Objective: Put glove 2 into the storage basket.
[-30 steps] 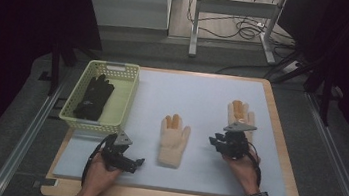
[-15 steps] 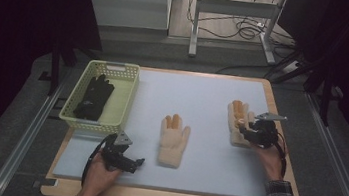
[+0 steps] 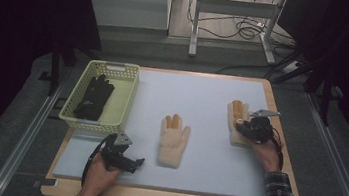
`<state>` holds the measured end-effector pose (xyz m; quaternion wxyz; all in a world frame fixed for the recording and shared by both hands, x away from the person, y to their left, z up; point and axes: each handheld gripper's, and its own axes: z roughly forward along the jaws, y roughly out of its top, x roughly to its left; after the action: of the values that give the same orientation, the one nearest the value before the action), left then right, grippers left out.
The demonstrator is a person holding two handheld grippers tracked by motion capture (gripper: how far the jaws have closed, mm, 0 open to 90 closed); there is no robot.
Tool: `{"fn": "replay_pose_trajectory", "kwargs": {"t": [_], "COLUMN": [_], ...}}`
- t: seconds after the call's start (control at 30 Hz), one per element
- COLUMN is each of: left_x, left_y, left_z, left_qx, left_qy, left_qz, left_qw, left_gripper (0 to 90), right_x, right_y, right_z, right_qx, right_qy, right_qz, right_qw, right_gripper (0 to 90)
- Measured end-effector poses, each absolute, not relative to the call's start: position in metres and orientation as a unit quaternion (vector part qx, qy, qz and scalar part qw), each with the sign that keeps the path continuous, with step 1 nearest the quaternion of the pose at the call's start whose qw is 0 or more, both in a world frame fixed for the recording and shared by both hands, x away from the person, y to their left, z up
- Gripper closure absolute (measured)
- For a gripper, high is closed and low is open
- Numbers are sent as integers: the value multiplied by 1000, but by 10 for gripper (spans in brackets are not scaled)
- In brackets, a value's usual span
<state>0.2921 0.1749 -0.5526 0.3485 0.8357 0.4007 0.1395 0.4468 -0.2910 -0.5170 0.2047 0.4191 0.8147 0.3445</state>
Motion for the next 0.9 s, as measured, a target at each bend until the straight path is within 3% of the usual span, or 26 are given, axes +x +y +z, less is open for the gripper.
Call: {"fn": "replay_pose_trajectory", "kwargs": {"t": [0.2,0.37,0.43,0.53,0.6,0.9], "left_x": [292,292,292,292,292,292], "left_y": [175,175,175,175,175,175], "left_z": [-553,-553,-553,-553,-553,-553], "left_qx": [836,836,836,836,836,836], "left_qy": [401,401,401,401,401,401], "left_qz": [139,140,140,140,140,140], "left_qw": [348,348,348,348,348,348], "left_gripper": [4,4,4,4,4,4], "right_x": [431,420,414,403,396,369], "right_y": [-272,-248,-249,-263,-272,-259], "right_z": [-519,-518,-509,-502,-504,-524], "right_qx": [468,459,449,449,451,420], "right_qy": [781,781,783,788,794,818], "right_qz": [370,394,395,373,355,359], "right_qw": [184,159,172,197,199,158], "right_gripper": [694,575,600,771,828,833]}}
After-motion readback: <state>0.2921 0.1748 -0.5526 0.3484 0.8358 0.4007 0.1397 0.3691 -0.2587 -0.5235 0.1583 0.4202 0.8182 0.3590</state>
